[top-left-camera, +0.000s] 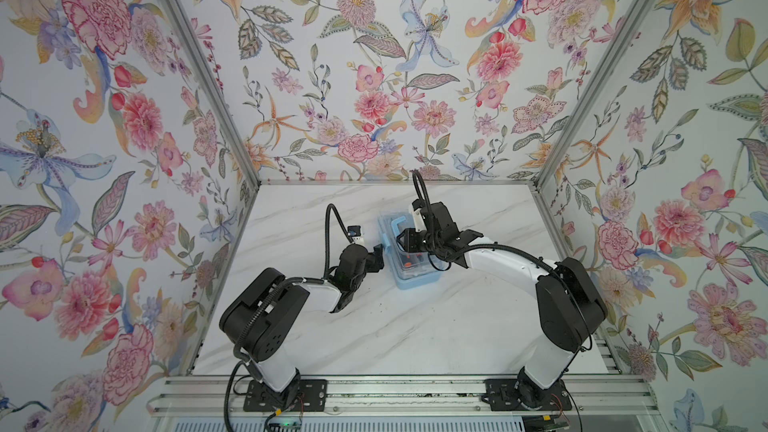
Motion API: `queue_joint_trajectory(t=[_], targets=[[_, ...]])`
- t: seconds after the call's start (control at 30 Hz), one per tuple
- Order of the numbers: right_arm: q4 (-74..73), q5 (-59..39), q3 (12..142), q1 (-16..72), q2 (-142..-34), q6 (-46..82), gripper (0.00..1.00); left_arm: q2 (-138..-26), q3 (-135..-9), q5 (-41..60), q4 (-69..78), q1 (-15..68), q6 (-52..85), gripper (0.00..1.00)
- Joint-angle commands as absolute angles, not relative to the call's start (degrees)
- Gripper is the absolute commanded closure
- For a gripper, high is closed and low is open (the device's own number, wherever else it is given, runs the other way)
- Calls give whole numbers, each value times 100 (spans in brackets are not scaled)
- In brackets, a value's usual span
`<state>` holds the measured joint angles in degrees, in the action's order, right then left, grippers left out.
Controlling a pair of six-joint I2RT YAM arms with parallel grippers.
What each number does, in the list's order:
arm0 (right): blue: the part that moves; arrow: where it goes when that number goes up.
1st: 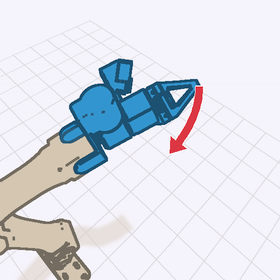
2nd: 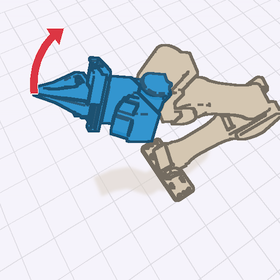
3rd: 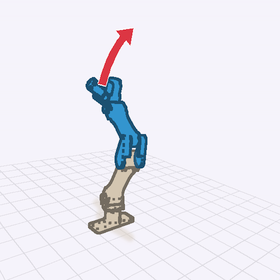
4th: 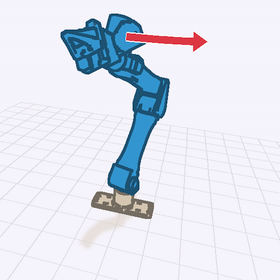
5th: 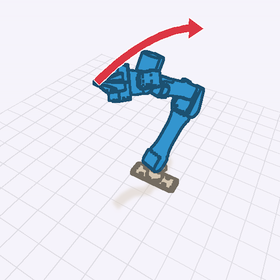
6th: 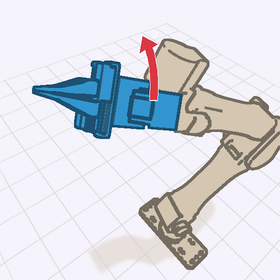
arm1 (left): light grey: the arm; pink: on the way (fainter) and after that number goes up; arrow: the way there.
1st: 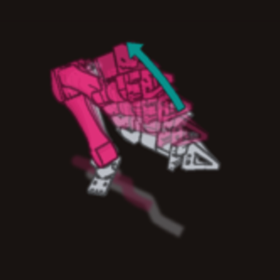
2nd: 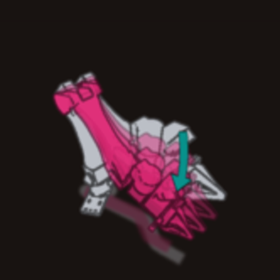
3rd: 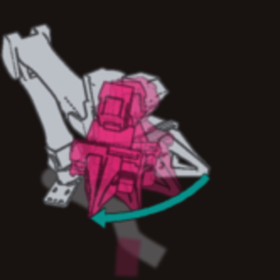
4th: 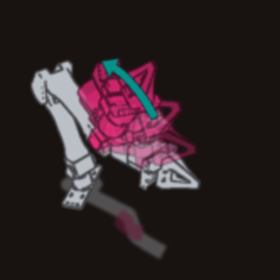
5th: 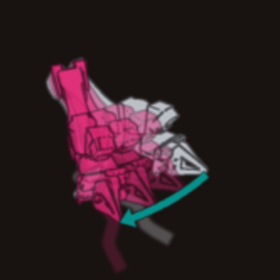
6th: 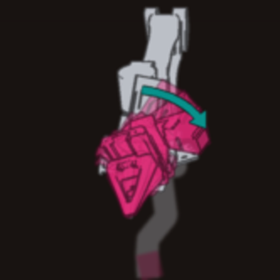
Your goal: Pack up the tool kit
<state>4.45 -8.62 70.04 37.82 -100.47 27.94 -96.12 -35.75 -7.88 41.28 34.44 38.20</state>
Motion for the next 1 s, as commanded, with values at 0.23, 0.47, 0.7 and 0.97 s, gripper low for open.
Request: queue_joint_trajectory(t=[0.23, 0.47, 0.7, 0.97], targets=[[597, -956, 6739, 3761, -9949, 2879, 67, -9445, -3465, -345, 4550, 3559, 4301, 27], [623, -932, 6756, 3754, -9959, 2839, 67, -9826, -3493, -136, 4811, 3604, 4433, 32], [630, -975, 6694, 3759, -9977, 2856, 67, -10263, -3483, 181, 5341, 3620, 4514, 53], [606, -969, 6636, 3758, -9993, 2884, 68, -10498, -3390, 396, 5728, 3599, 4667, 61]])
